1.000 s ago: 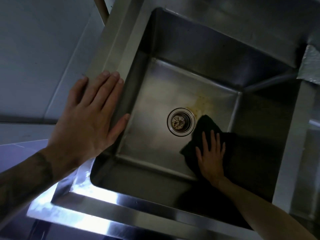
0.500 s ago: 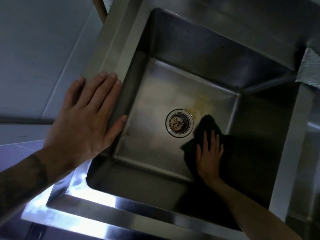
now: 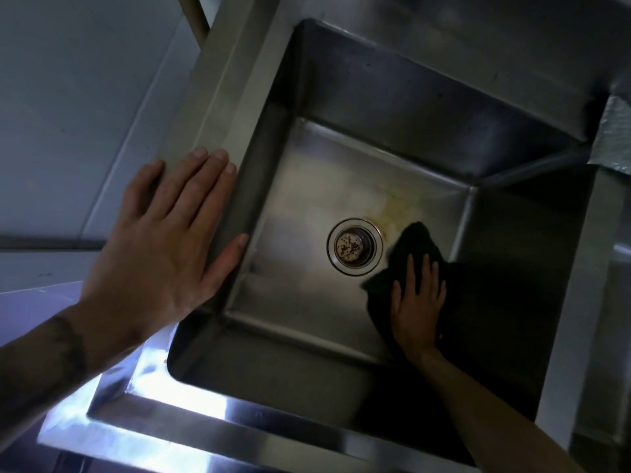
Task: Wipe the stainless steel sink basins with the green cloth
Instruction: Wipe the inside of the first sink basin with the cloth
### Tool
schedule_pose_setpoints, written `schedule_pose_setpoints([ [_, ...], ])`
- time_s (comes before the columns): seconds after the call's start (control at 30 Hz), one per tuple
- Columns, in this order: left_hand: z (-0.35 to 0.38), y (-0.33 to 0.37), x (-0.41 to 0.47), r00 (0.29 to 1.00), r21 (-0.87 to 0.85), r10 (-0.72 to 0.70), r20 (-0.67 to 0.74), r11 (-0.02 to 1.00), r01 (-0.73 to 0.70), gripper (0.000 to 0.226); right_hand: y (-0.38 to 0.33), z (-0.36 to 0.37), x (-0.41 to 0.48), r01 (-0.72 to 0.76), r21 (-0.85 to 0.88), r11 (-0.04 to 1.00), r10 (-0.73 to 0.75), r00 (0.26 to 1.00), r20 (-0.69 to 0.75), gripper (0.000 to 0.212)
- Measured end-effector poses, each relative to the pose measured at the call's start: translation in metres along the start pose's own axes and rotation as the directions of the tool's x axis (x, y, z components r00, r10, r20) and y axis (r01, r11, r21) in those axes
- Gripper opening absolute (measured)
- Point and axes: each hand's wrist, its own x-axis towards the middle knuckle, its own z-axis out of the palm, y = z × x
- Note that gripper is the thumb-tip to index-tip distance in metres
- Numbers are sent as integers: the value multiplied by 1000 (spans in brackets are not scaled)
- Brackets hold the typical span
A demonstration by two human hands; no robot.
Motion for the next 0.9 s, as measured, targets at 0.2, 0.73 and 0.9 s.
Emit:
schedule_pose_setpoints([
  [0.2,1,-1,0,1000,4,0,5,1000,0,74,-5,-13,98,-81,40,996,84,994,-73,59],
  [0.73,-1,0,1,1000,-8,0,17,1000,0,73,-88,-4,127,-124,86,989,133,985,-111,57],
  [0.9,-2,0,1,1000,2,-3,25,1000,3,73,-30,-19,131,26,59,998,-22,997,-72,54],
])
